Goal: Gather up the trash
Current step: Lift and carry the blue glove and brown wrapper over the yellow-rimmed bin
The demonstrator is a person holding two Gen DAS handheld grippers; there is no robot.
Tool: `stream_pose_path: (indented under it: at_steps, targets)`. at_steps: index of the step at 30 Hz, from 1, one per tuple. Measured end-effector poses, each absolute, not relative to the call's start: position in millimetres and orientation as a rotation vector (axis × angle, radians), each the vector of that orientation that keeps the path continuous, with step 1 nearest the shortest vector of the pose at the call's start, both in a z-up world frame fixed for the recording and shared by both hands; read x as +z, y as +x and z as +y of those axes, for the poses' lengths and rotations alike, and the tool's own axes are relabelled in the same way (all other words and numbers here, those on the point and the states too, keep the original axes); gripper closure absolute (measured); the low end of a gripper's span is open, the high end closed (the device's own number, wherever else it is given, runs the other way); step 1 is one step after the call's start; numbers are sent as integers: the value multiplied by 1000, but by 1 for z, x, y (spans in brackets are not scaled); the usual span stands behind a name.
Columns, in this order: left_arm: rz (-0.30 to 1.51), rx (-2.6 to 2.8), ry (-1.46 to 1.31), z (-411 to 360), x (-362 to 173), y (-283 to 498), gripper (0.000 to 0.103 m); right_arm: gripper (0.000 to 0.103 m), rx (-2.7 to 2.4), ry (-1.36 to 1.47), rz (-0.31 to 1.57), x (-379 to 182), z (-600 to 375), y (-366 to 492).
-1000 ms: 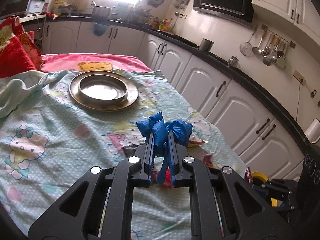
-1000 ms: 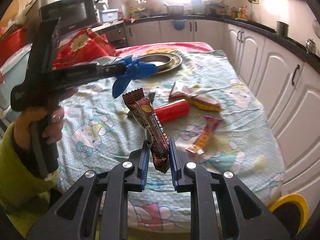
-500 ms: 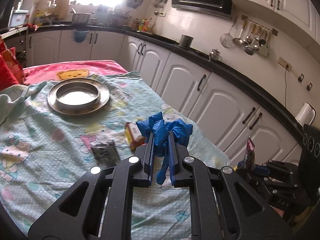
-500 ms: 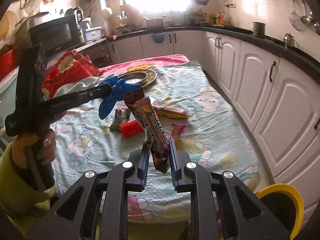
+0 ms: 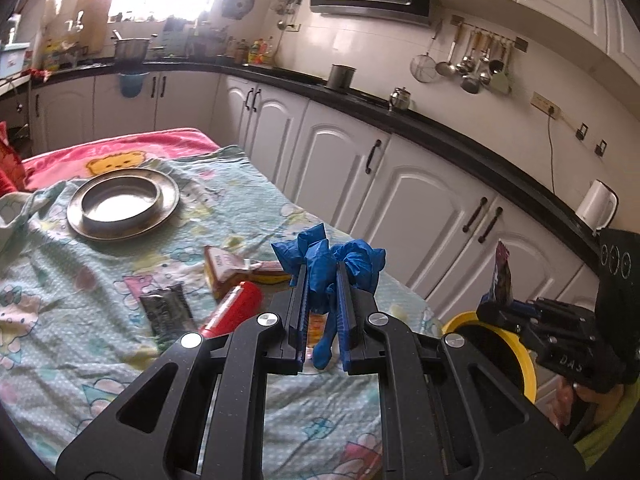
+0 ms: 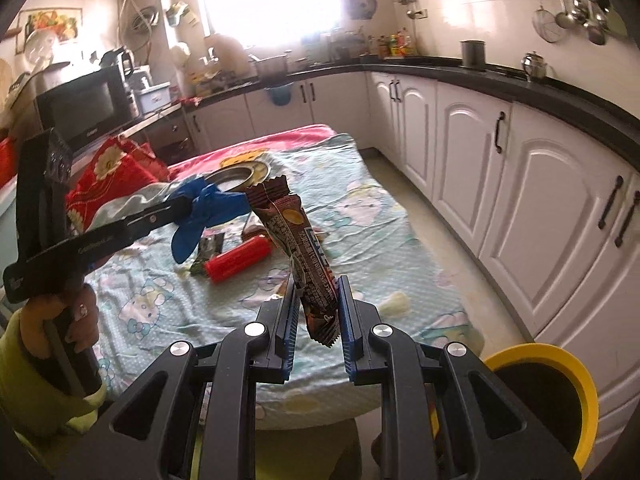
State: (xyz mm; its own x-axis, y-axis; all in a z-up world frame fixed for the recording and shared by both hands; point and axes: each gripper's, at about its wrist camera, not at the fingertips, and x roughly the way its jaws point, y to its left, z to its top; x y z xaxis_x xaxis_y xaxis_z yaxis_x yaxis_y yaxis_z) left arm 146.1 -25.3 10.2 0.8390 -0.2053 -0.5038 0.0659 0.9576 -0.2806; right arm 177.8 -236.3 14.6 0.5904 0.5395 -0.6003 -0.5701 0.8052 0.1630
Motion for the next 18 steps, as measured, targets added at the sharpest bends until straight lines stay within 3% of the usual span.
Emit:
stream_pose_path:
  at_steps: [18]
  targets:
    - [569,-274,-165,-96,10,140,96,85,521,18,668,12,-303,167]
